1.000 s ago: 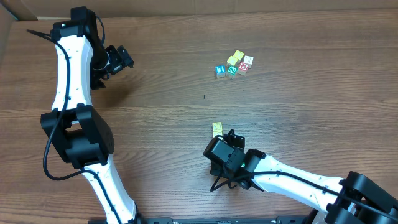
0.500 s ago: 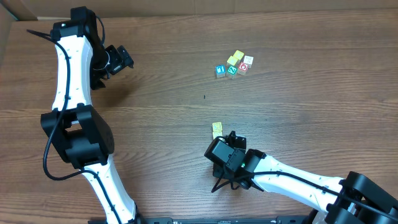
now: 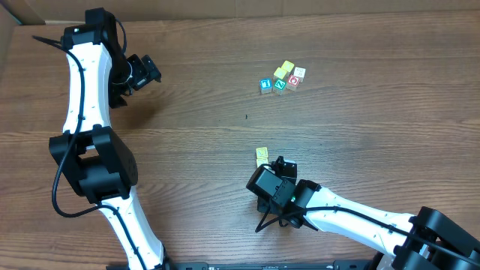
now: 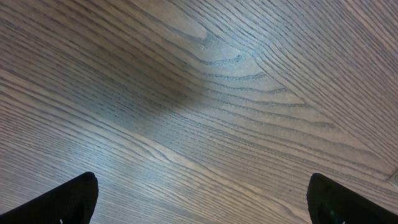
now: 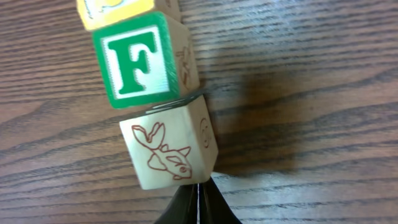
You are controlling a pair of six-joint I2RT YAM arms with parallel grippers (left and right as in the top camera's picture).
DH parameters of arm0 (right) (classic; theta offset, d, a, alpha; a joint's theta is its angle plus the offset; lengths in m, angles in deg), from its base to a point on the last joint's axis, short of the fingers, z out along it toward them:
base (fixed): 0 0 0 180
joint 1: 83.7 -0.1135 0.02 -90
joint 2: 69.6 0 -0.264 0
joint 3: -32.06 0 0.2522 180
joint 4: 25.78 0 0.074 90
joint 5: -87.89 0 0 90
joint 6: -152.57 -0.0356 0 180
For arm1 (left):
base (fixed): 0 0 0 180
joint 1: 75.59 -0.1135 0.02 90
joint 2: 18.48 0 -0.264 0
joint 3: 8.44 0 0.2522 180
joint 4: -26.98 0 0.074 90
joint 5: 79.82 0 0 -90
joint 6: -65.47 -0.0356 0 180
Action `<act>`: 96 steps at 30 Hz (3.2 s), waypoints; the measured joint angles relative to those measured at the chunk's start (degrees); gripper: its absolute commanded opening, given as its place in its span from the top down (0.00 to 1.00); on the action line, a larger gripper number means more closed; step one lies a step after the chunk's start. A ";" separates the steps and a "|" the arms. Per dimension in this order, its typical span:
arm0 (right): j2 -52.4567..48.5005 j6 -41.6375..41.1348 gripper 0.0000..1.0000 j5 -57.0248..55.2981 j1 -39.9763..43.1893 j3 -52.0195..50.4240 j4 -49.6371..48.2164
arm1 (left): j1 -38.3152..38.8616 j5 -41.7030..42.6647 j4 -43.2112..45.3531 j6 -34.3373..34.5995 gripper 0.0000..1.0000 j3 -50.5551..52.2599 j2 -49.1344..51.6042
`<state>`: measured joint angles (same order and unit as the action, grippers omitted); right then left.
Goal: Flip 4 blocks
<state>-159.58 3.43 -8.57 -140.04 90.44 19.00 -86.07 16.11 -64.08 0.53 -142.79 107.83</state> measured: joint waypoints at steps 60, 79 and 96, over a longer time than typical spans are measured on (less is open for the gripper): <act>-21.81 24.30 0.96 3.93 4.61 33.48 15.23 | 0.00 0.00 0.00 0.00 0.00 0.00 0.00; -22.01 34.56 0.96 -10.43 -0.17 33.51 17.40 | 0.00 0.00 0.00 0.00 0.00 0.00 0.00; -22.01 39.93 0.96 -12.11 -0.17 32.85 14.47 | 0.00 0.00 0.02 0.00 0.00 0.00 0.00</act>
<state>-181.59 43.37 -20.68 -140.21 123.29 33.47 -86.07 16.11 -64.06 0.53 -142.79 107.83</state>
